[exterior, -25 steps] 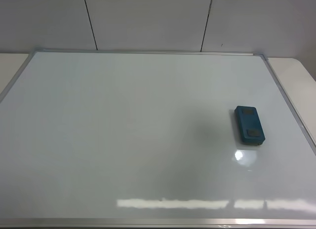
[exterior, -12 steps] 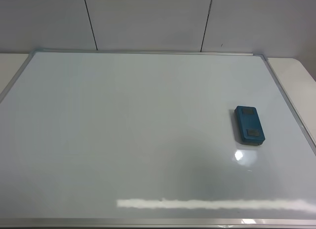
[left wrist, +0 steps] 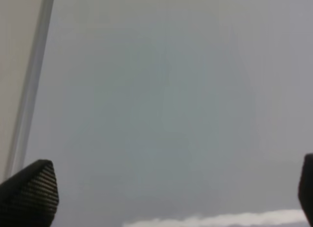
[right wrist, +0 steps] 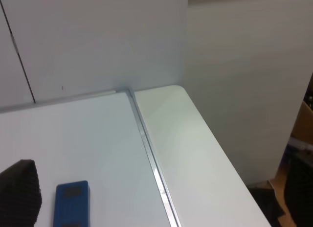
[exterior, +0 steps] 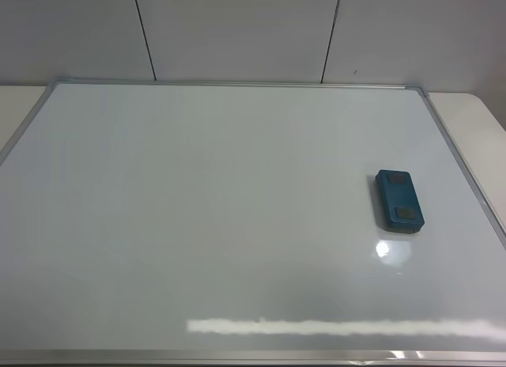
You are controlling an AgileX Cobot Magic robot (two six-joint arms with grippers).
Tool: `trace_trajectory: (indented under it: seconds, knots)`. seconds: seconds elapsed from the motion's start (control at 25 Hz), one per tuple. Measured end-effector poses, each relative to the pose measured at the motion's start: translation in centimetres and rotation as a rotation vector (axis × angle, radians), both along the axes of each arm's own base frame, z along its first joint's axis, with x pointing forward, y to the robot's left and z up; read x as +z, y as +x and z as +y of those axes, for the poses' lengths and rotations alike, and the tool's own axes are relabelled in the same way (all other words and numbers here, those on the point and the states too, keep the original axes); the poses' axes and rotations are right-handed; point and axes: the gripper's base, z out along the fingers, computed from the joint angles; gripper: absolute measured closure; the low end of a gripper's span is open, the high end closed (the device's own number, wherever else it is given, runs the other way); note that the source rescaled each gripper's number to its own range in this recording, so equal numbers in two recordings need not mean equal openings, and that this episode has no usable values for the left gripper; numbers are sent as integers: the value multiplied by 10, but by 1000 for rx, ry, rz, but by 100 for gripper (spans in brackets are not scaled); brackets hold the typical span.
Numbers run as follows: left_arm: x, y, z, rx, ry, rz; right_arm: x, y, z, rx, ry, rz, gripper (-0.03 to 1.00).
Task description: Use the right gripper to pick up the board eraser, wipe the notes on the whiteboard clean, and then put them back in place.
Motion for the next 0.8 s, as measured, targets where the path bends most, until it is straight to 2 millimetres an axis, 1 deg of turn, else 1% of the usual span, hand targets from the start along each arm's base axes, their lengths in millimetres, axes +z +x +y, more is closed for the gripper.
trace_trajectory:
  seconds: [0.16,0.28,0.4,0.52,0.6,0.8]
  knots:
    - [0,0,0,0,0,0,-13,10,-1,36,15,68,-3]
    - [0,0,0,0,0,0,-28,22,-2,75,31,124,-3]
    - [0,0,0,0,0,0,-46,38,-3,95,43,171,-3]
    - [0,0,0,0,0,0,-69,55,-2,123,54,222,-3]
    - [0,0,0,0,0,0,-82,61,-1,135,66,267,-3]
    - [0,0,0,0,0,0,-84,62,-1,132,72,270,-3]
